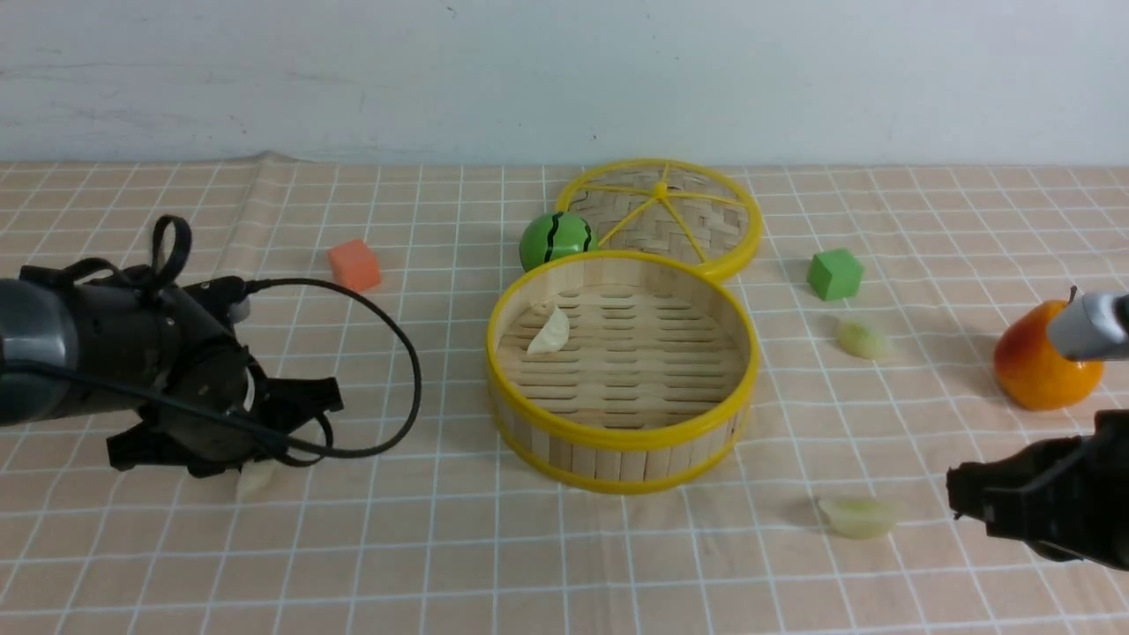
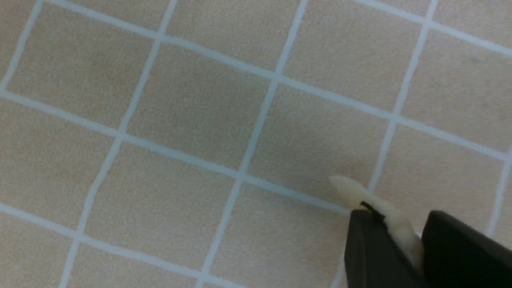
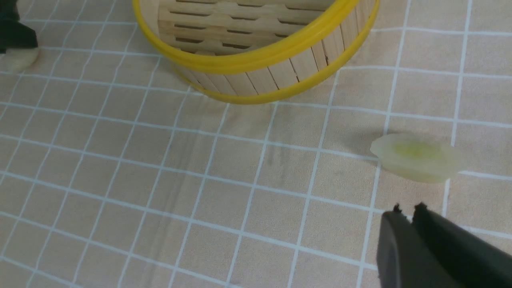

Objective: Put the dumplings into the steamer on the table with the brown tablecloth.
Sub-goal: 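Place the dumpling into the bamboo steamer basket with the left gripper, then reach for and grasp a dumpling lying on the table beside the steamer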

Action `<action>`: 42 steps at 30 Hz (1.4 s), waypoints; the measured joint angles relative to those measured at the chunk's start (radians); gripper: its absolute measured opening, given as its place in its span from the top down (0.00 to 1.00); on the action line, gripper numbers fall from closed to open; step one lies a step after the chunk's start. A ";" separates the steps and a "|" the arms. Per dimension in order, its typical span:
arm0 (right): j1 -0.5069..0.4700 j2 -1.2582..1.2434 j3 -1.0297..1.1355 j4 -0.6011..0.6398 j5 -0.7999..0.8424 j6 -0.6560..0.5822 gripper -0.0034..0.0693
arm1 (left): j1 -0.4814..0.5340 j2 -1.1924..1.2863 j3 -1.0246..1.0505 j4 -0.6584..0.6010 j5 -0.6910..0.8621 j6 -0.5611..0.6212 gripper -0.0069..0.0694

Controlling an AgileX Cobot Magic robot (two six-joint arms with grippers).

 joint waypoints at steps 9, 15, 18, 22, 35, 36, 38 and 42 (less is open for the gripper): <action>0.000 0.000 0.000 0.001 -0.001 -0.011 0.88 | -0.269 -0.134 -0.235 -0.235 0.019 0.347 0.71; 0.000 0.025 0.000 0.025 0.003 -0.011 0.87 | -0.339 0.040 -0.407 -0.386 0.062 0.591 0.71; 0.000 0.040 0.000 0.038 0.007 -0.011 0.87 | -0.341 0.133 -0.467 -0.417 0.086 0.638 0.71; 0.000 0.054 0.000 0.045 0.013 -0.011 0.86 | -0.341 0.214 -0.498 -0.428 0.093 0.654 0.68; 0.000 0.093 -0.001 0.047 0.079 -0.011 0.77 | -0.343 0.083 -0.575 -0.416 0.314 0.715 0.35; 0.000 0.093 -0.001 0.040 0.080 -0.012 0.75 | -0.343 0.036 -0.580 -0.391 0.340 0.728 0.38; 0.000 0.093 -0.001 0.023 0.080 -0.014 0.70 | -0.343 -0.098 -0.582 -0.350 0.402 0.742 0.47; 0.000 0.098 -0.020 -0.030 0.085 -0.007 0.56 | -0.343 -0.343 -0.538 -0.331 0.464 0.749 0.70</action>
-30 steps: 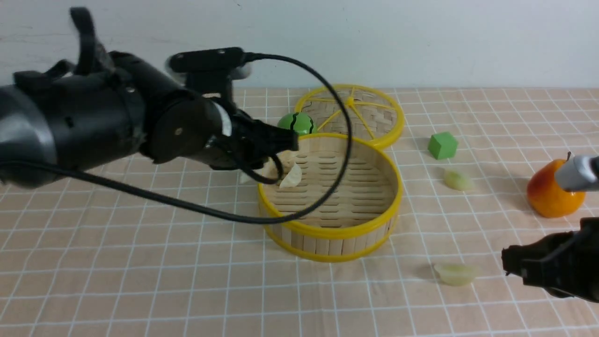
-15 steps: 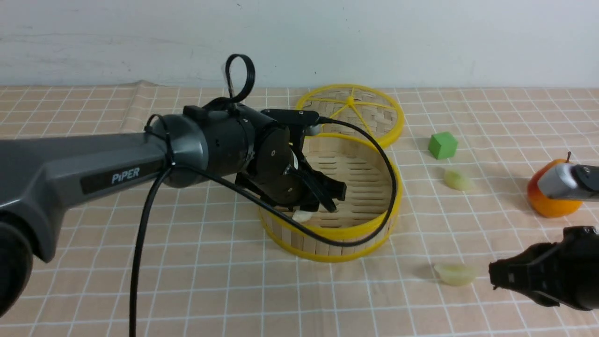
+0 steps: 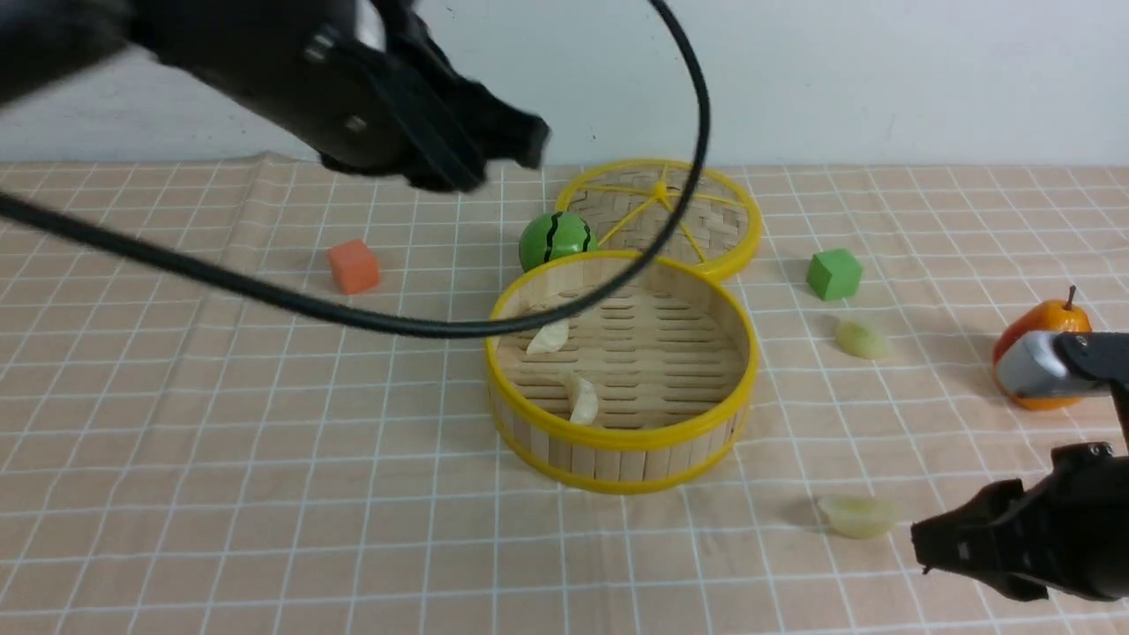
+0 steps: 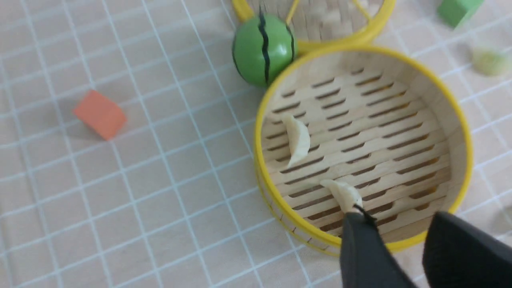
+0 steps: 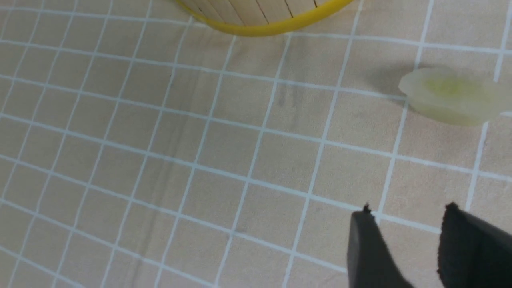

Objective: Put the dumplings into the steamer on the table with the brown tablecloth.
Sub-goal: 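Reach for and grasp a dumpling lying on the table beside the steamer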

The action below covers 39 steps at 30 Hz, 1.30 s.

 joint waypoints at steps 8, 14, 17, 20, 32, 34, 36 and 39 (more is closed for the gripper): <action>0.000 0.199 -0.268 -0.187 0.005 0.068 0.40 | 0.000 -0.499 0.433 0.032 0.000 -0.019 0.93; 0.000 0.504 -0.578 -0.342 0.000 0.107 0.40 | 0.000 -0.785 0.762 0.081 -0.005 -0.139 0.93; 0.000 0.661 -0.712 -0.396 0.003 0.112 0.40 | 0.000 -0.869 0.870 0.126 0.032 -0.160 0.93; 0.000 0.801 -0.848 -0.461 0.005 0.131 0.39 | 0.000 -0.947 0.967 0.192 0.044 -0.165 0.93; 0.000 1.075 -1.043 -0.671 -0.041 0.280 0.44 | 0.000 -1.159 1.224 0.376 -0.065 -0.172 0.93; 0.000 1.080 -1.048 -0.671 -0.030 0.290 0.52 | 0.000 -1.182 1.224 0.385 -0.070 -0.172 0.93; 0.002 1.078 -1.049 -0.667 -0.019 0.292 0.64 | 0.000 -1.190 1.224 0.394 -0.073 -0.172 0.93; 0.003 1.061 -1.048 -0.670 0.017 0.292 0.67 | 0.000 -1.193 1.224 0.403 -0.079 -0.173 0.93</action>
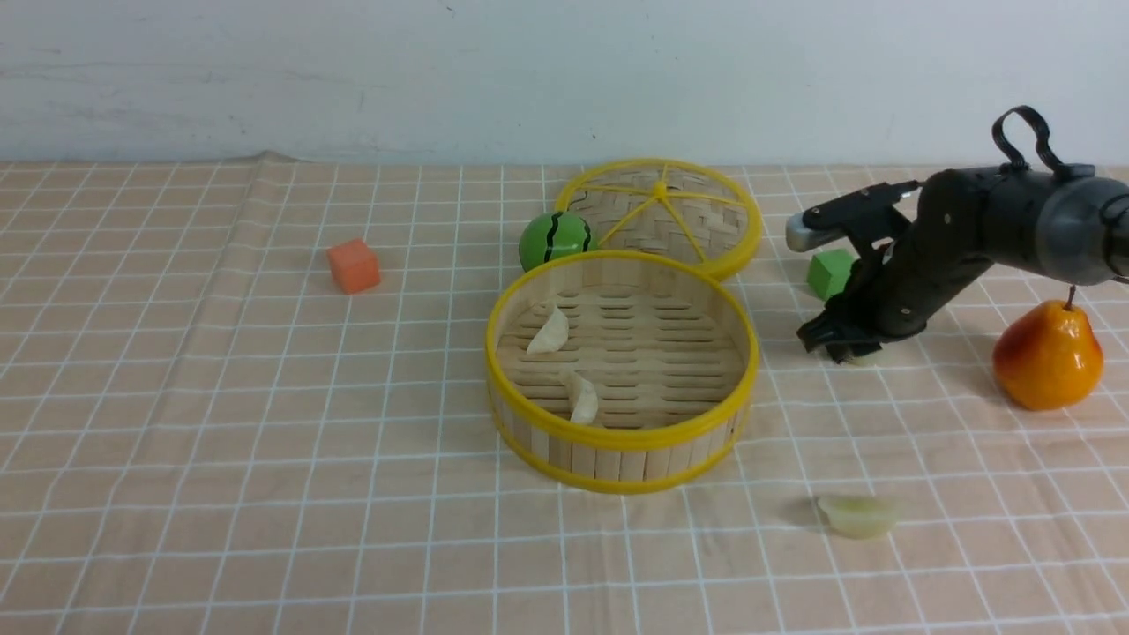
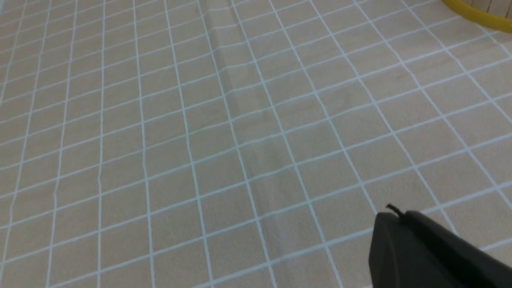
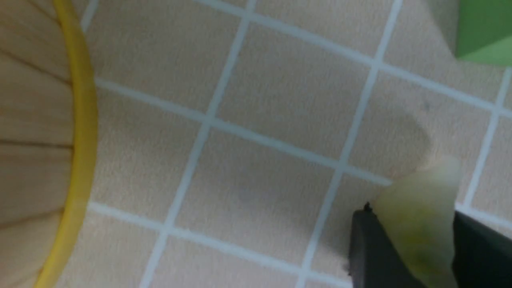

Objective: Put the dumplings into the steamer on the table with the brown tablecloth.
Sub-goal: 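Place the dumpling in the bamboo steamer basket with the right gripper, then reach for and grasp a dumpling lying on the table beside the steamer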

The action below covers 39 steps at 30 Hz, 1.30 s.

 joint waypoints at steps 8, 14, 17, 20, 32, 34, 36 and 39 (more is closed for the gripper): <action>0.025 -0.179 0.005 0.316 0.048 -0.064 0.67 | 0.000 0.000 0.000 0.022 -0.023 -0.001 0.93; 0.133 -0.122 0.002 0.624 -0.026 -0.409 0.67 | 0.000 0.000 0.000 0.031 -0.025 -0.001 0.93; 0.167 -0.049 0.003 0.686 -0.104 -0.521 0.67 | 0.000 0.000 0.000 0.031 -0.026 -0.001 0.93; 0.171 0.001 0.009 0.720 -0.143 -0.548 0.62 | 0.000 0.000 0.000 0.032 -0.026 -0.001 0.93; 0.160 -0.236 0.008 0.605 0.104 -0.558 0.06 | 0.000 0.000 0.000 0.031 -0.028 -0.001 0.93; 0.148 -0.298 0.003 0.508 0.255 -0.555 0.08 | 0.000 0.000 0.000 0.031 -0.030 -0.001 0.93; 0.136 -0.333 0.004 0.398 0.420 -0.523 0.12 | 0.000 0.000 0.000 0.031 -0.034 -0.001 0.93; 0.126 -0.326 0.042 0.281 0.543 -0.426 0.19 | 0.000 0.000 0.000 0.031 -0.035 -0.001 0.93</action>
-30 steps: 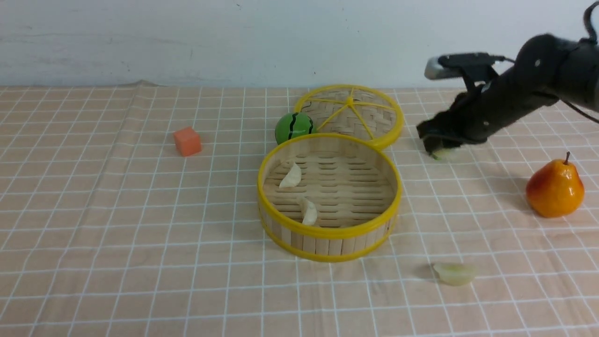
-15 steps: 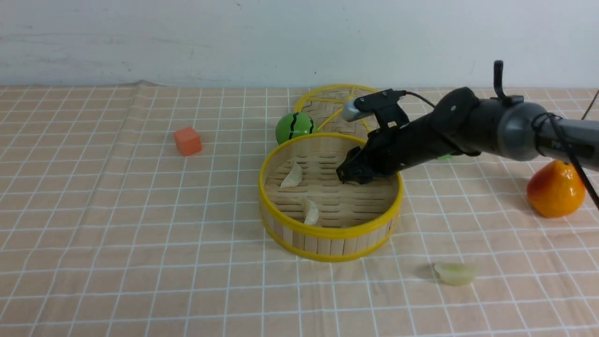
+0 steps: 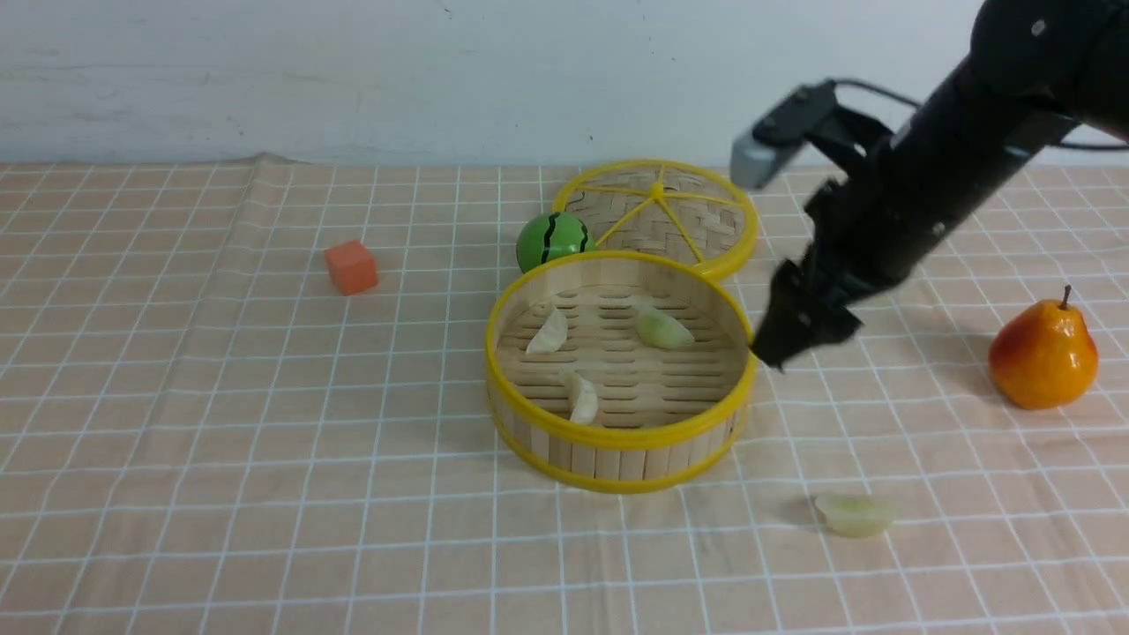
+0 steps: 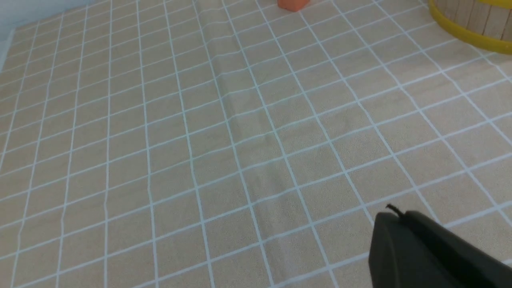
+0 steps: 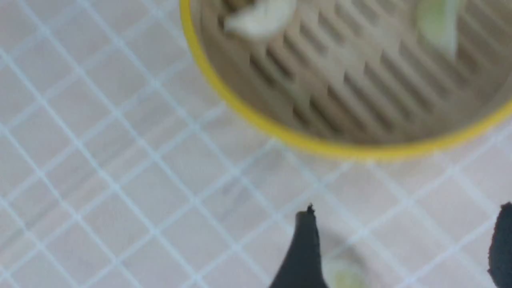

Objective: Put the dumplings into the steamer on the table with the brown tablecloth.
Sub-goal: 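Reach for and grasp a dumpling lying on the table beside the steamer, then place the dumpling in the bamboo steamer basket with the right gripper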

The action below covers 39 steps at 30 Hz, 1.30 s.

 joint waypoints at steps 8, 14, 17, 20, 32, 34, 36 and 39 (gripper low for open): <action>-0.005 0.096 0.168 -0.180 -0.045 0.093 0.26 | 0.000 0.000 0.002 -0.003 -0.022 -0.005 0.93; -0.005 0.157 0.213 -0.175 -0.087 0.093 0.31 | 0.000 0.000 0.002 -0.003 -0.024 -0.025 0.92; -0.006 0.162 0.213 -0.184 -0.094 0.093 0.43 | 0.000 0.000 0.004 -0.003 -0.024 -0.026 0.92; -0.006 0.162 0.211 -0.176 -0.092 0.093 0.57 | 0.000 0.000 0.004 -0.003 -0.024 -0.026 0.92; -0.005 0.103 0.024 -0.065 0.030 0.093 0.63 | 0.000 0.000 0.004 -0.003 -0.028 -0.026 0.91; 0.003 0.093 -0.016 0.002 0.032 0.082 0.63 | 0.000 0.000 0.004 -0.003 -0.032 -0.026 0.91; 0.017 0.090 -0.038 0.047 0.016 0.045 0.63 | 0.000 0.000 0.004 -0.003 -0.033 -0.026 0.91; 0.065 0.110 -0.044 0.124 -0.133 -0.065 0.63 | 0.000 0.000 0.004 -0.003 -0.034 -0.026 0.91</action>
